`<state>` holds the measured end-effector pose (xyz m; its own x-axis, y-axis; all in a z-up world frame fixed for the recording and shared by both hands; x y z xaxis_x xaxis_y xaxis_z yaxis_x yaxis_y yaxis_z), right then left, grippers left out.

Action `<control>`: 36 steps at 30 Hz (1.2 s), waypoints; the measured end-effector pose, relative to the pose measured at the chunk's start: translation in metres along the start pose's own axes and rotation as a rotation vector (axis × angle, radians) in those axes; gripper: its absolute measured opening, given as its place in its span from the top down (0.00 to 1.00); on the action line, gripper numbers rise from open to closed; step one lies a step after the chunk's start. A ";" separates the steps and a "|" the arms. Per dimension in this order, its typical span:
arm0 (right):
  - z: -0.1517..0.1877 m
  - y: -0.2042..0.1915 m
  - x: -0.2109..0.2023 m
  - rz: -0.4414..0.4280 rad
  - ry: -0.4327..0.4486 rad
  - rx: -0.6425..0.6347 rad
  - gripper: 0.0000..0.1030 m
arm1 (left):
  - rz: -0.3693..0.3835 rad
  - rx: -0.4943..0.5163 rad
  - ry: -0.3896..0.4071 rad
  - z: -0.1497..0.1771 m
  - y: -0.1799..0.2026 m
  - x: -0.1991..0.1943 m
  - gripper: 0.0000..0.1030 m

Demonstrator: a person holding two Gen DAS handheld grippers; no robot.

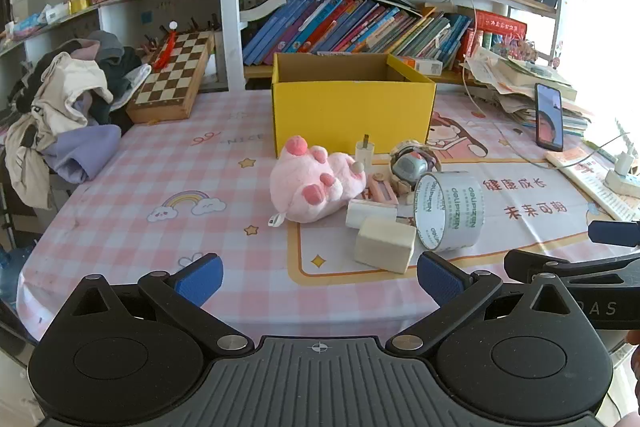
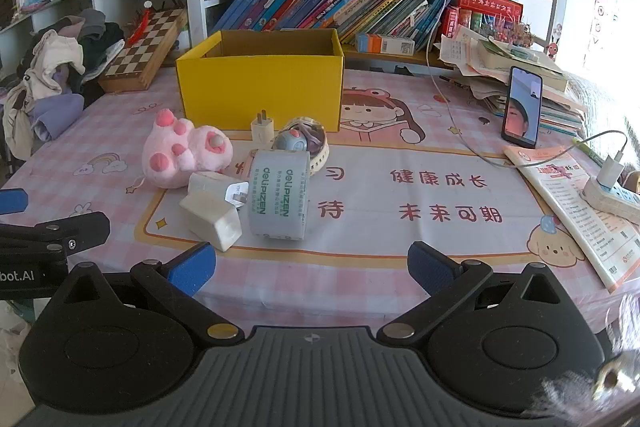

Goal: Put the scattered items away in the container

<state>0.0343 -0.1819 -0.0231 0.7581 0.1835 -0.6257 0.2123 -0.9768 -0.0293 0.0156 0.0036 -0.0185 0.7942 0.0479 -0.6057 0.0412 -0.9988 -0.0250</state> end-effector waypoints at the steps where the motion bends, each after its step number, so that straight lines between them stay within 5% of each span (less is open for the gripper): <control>1: 0.000 0.000 0.000 0.000 -0.001 0.000 0.00 | 0.000 0.000 -0.001 0.000 0.000 0.000 0.00; 36: 0.000 -0.002 0.003 0.000 -0.002 -0.015 0.00 | 0.009 0.004 -0.019 -0.002 -0.003 0.005 0.00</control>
<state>0.0363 -0.1798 -0.0255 0.7568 0.1836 -0.6273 0.2219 -0.9749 -0.0177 0.0206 0.0068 -0.0198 0.7832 0.0390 -0.6206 0.0317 -0.9992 -0.0228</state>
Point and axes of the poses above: each gripper's, at about its wrist camera, not at the fingertips, and x roughly the way its jaws point, y to its right, z to its underside, the point moved 2 cm from there along x, roughly the way its jaws point, and after that the axes turned 3 degrees about -z, right-handed, at the moved point
